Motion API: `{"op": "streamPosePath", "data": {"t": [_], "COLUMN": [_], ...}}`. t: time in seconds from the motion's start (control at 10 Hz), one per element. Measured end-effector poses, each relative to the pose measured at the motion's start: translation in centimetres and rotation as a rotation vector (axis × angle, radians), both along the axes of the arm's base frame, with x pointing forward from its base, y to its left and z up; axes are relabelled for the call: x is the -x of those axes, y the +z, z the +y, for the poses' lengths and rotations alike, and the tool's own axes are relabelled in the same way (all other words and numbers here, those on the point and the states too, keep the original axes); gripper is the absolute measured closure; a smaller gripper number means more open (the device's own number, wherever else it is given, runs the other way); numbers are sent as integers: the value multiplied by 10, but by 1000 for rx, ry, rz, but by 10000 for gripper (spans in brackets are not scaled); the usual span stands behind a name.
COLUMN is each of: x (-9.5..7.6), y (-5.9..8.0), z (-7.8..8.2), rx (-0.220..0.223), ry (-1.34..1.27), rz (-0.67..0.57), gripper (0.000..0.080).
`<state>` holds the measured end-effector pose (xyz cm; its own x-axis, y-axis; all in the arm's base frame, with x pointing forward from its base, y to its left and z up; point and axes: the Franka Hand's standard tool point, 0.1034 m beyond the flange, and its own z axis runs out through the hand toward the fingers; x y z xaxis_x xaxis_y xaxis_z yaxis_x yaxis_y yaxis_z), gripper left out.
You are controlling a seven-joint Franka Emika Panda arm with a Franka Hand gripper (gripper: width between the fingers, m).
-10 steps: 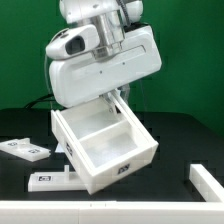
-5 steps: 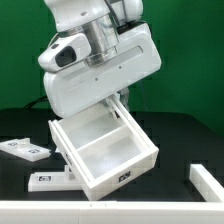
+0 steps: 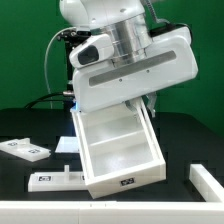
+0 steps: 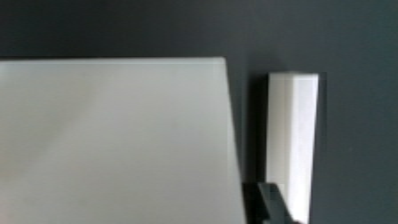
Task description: Assemble cabinet
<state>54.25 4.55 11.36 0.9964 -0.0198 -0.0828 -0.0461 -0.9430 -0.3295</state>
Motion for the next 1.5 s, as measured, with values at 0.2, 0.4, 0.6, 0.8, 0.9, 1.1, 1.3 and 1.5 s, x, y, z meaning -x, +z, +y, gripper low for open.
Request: {"op": "streamPosePath", "data": {"t": [0.2, 0.4, 0.6, 0.8, 0.9, 1.1, 1.3, 1.5], "x": [-12, -11, -13, -16, -21, -20, -18, -18], "y": [-7, -8, -10, -25, -34, -58, -63, -63], "z": [13, 10, 13, 38, 46, 58, 56, 56], "rx": [25, 25, 46, 88, 99, 119, 130, 130], "ry": [-78, -81, -86, -43, -63, -63, -68, -69], "rz": [-15, -14, -21, -44, -59, -85, -102, -102], "gripper": [767, 767, 767, 767, 767, 767, 767, 767]}}
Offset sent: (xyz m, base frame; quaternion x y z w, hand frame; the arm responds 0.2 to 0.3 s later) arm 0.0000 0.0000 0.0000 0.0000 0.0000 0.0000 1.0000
